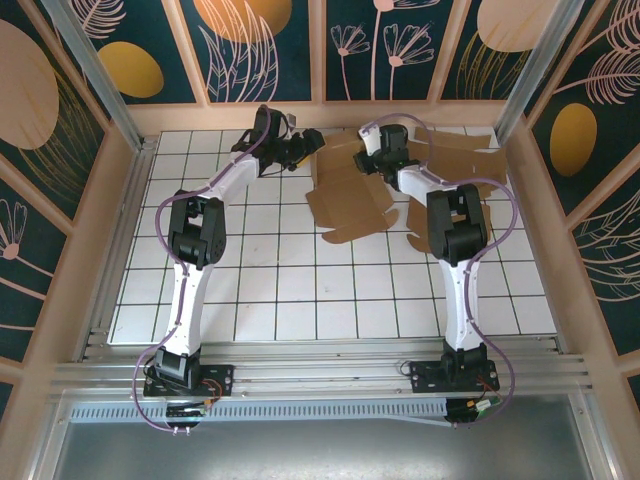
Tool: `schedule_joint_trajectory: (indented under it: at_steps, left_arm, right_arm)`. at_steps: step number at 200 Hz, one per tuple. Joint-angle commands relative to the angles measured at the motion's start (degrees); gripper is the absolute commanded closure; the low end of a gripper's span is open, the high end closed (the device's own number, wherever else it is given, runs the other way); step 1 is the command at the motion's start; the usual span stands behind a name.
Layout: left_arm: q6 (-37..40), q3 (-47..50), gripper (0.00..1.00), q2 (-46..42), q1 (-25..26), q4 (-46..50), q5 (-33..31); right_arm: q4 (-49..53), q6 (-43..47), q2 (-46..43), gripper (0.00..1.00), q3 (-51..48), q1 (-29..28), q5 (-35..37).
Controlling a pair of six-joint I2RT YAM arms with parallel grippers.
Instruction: Fold the paper box
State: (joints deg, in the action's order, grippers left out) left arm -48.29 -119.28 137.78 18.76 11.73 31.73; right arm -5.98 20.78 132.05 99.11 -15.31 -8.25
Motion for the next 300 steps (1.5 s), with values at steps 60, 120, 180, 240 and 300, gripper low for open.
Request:
schedule_joint_trajectory:
  at_steps: [60,120,180,240,300]
  left_arm:
    - [-0.48,0.43,0.22,-3.5,0.29,-0.65,1.36]
    - [-0.37,0.84,0.22,-4.45,0.29,-0.99,1.42]
    - [-1.11,0.85,0.22,-3.83,0.24,-1.18,0.8]
    - [-1.61,-0.18,0.21,-3.07,0.24,-1.33,1.0]
    - [-1.06,1.31,0.21,-4.08,0.23,-1.36,0.81]
  right_arm:
    - [0.99,-1.47,1.18,0.87,7.59,0.77,-3.69]
    - [-1.36,-1.76,0.13,0.77,5.89,0.79,-2.31]
    - [-0.68,-3.61,1.18,0.91,5.69,0.51,-4.15]
    - [-3.04,-3.82,0.1,0.49,0.21,0.85,-4.5]
    - [-2.22,-4.66,5.09,0.73,6.92,0.89,-1.96]
